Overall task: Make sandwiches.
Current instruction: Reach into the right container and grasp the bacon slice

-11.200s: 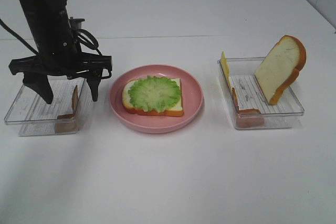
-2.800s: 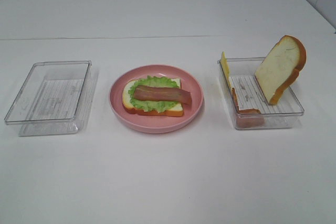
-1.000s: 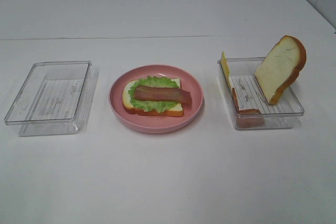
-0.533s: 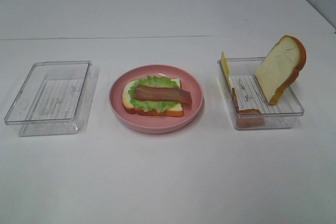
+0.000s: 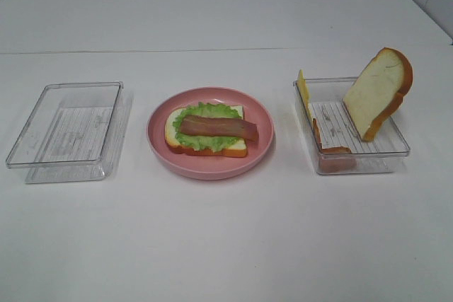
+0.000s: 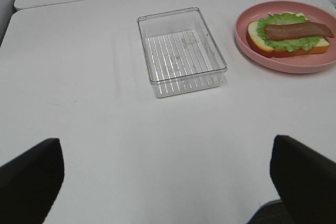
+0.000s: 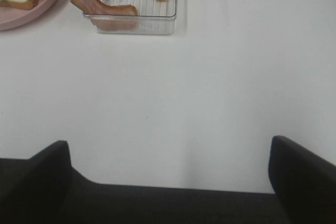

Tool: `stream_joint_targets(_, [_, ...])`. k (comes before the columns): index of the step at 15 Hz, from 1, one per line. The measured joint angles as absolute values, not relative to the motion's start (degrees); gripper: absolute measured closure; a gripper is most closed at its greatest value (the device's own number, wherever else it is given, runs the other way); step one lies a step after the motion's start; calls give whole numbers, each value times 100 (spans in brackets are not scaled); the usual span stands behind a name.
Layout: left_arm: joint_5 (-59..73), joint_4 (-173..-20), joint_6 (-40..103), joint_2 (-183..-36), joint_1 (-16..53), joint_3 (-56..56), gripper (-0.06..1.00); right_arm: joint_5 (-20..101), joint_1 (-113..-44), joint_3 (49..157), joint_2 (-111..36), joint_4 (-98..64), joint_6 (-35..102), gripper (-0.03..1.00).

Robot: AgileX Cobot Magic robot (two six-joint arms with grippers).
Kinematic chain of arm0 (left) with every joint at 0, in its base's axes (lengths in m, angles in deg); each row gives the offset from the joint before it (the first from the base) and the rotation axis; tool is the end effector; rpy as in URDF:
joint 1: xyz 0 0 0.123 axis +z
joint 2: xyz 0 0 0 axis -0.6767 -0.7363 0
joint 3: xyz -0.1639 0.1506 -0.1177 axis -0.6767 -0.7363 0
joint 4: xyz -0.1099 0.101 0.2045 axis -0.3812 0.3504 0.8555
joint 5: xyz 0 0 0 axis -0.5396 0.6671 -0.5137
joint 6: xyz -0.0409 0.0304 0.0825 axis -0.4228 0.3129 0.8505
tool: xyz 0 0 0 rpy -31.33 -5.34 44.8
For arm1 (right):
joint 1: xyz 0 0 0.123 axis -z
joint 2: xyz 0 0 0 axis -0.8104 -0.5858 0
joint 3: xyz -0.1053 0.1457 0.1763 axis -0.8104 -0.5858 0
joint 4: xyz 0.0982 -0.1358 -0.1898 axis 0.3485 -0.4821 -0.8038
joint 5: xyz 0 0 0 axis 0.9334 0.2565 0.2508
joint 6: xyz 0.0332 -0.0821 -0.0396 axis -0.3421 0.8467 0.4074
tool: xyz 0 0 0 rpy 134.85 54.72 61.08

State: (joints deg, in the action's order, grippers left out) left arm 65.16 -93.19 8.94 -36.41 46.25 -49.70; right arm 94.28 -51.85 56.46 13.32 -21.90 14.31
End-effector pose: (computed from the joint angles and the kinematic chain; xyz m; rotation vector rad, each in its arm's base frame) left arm 0.0315 -0.0136 0.2804 0.1459 2.0215 -0.0541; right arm 0.0870 0.0012 0.2742 -0.0212 2.3849 0.0190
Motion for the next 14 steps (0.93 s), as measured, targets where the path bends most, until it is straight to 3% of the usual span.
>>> stream_joint_targets(7, [6516, -9313, 888, -3641, 4625, -4970, -5, 9823, -5185, 8018, -2432, -2190, 1506, -1])
stream_joint_targets(10, [6516, -9313, 888, -3641, 4625, -4970, -5, 9840, -5185, 8821, -3154, -2007, 1506, -1])
stream_joint_targets(14, [6516, -9313, 888, -3641, 4625, -4970, -5, 9840, -5185, 9010, -3361, -1234, 1689, 0])
